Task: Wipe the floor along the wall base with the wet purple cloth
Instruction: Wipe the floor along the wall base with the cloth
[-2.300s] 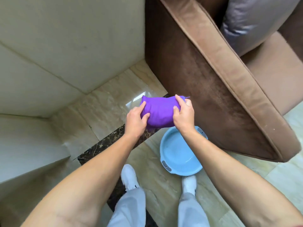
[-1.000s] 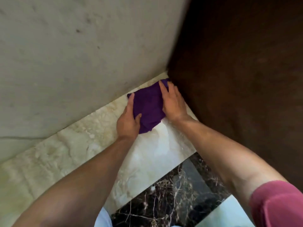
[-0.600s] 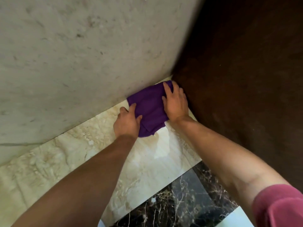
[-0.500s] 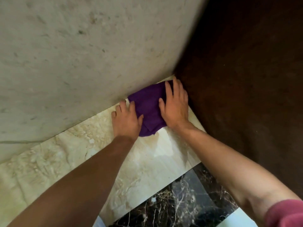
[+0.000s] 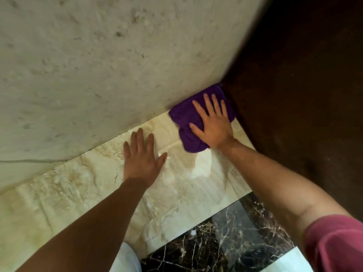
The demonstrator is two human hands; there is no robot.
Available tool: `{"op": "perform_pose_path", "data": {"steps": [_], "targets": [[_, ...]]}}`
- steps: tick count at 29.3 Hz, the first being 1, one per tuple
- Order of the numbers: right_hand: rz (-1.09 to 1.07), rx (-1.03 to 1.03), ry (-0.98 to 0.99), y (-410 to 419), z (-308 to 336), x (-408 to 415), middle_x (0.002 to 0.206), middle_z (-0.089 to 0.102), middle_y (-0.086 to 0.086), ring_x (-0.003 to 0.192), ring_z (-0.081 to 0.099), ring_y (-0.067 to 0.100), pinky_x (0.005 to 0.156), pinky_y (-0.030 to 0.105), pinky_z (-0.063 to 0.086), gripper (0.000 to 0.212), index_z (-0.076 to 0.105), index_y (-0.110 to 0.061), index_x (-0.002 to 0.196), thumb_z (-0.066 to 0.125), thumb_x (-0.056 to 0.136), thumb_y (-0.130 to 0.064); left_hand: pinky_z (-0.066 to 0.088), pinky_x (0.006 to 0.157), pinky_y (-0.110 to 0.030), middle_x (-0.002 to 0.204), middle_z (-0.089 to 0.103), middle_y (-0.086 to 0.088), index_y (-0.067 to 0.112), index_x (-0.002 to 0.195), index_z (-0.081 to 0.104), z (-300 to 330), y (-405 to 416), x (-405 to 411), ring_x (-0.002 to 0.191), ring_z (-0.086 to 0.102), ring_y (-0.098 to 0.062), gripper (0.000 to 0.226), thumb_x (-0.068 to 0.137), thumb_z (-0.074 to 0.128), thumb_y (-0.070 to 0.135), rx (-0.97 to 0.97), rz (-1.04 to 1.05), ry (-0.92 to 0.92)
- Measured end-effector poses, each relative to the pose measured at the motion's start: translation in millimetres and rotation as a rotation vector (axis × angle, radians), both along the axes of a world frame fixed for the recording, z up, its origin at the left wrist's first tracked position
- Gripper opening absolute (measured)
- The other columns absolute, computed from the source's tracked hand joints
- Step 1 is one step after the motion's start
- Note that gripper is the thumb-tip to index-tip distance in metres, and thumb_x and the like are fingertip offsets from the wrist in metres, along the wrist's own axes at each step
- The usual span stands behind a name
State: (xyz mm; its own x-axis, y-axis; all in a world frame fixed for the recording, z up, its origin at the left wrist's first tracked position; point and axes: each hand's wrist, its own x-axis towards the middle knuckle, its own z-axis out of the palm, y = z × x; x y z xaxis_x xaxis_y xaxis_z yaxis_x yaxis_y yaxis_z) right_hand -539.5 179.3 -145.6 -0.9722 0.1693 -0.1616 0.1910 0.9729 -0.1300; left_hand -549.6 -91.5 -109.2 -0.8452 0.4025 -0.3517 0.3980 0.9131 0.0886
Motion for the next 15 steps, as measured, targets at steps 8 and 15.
{"op": "perform_pose_path", "data": {"steps": [8, 15], "targets": [[-0.299, -0.037, -0.040, -35.3, 3.5, -8.5, 0.169, 0.004, 0.020, 0.156, -0.001, 0.040, 0.125, 0.059, 0.002, 0.088, 0.008, -0.024, 0.161, 0.022, 0.092, -0.077, 0.000, 0.122, -0.060, 0.163, -0.027, -0.021, 0.024, 0.154, -0.025, -3.9, -16.4, -7.2, 0.151, -0.023, -0.041, 0.115, 0.076, 0.023, 0.093, -0.135, -0.022, -0.137], [-0.443, -0.056, -0.085, -60.3, 1.2, -22.7, 0.169, 0.001, 0.018, 0.155, -0.003, 0.041, 0.124, 0.061, 0.001, 0.093, 0.004, -0.024, 0.162, 0.012, 0.089, -0.081, 0.004, 0.117, -0.072, 0.162, -0.031, -0.015, 0.027, 0.152, -0.029, 0.2, -48.0, -2.3, 0.150, -0.023, -0.042, 0.123, 0.066, 0.024, 0.098, -0.181, -0.076, -0.159]]}}
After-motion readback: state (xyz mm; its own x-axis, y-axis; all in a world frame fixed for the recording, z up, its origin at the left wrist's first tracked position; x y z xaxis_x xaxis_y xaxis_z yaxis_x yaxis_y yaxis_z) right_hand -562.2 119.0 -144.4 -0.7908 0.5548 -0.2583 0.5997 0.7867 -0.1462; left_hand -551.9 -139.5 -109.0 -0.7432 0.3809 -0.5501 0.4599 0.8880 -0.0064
